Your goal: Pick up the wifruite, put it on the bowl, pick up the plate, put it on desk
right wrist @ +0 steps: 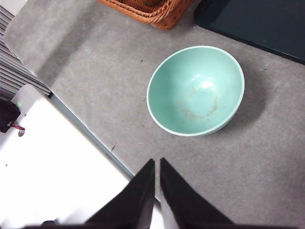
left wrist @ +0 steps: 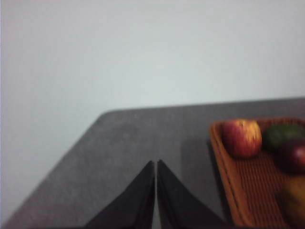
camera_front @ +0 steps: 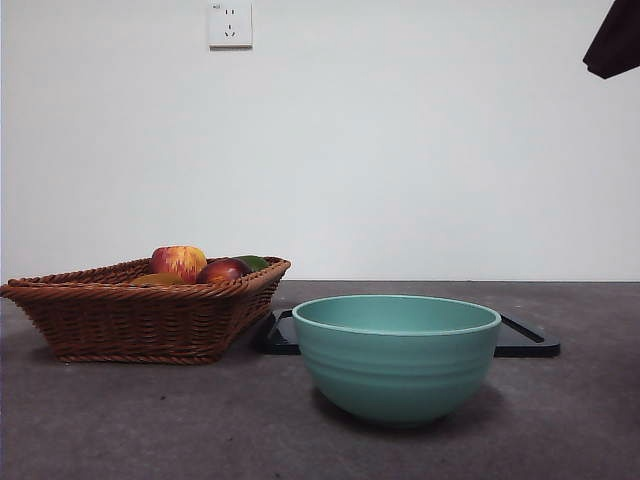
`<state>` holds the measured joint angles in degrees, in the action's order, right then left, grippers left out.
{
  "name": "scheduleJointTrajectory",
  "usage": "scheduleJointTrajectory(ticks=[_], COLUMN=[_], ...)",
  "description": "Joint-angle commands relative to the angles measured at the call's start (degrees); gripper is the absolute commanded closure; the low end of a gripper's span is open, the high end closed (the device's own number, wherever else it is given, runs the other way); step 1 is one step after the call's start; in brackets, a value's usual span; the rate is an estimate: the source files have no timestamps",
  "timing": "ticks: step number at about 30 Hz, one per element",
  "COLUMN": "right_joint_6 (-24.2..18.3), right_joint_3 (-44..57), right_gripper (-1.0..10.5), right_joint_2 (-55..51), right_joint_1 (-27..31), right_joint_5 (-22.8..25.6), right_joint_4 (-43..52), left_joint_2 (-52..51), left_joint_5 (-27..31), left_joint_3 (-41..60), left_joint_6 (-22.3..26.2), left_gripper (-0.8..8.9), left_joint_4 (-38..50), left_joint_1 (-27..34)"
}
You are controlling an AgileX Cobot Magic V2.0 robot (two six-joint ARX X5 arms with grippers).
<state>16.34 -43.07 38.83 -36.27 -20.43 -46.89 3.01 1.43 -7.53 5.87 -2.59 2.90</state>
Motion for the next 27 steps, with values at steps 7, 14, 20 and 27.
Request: scheduleJointTrajectory(ticks=[7,14,20,27], right_joint_6=[-0.68,-0.68,-0.68,-0.68], right_joint_3=[-0.98,-0.98,-0.98,-0.98], right_gripper=[9.4,9.4,9.4,9.4], right_joint_2=[0.37,0.37,0.37,0.37], right_joint_1=[-0.35,-0.35,-0.35,-0.35], right_joint_5=[-0.15,-0.15,-0.15,-0.15], right_joint_4=[0.61,0.63,0.76,0.81], left_joint_2=[-2.36,-2.84,-2.84,-2.84], left_joint_5=[0.17,0.17,0.09,0.09], left_joint_3=[5.81,6.88,6.88,6.86], left_joint_6=[-2.34,-2.54,-2.95,-2.95], left_gripper=[8.06,8.06,8.06,8.06], left_joint_4=[-0.61,-6.38,-8.31,-8.31], left_joint_1=[0.15,0.15,0.15,0.13])
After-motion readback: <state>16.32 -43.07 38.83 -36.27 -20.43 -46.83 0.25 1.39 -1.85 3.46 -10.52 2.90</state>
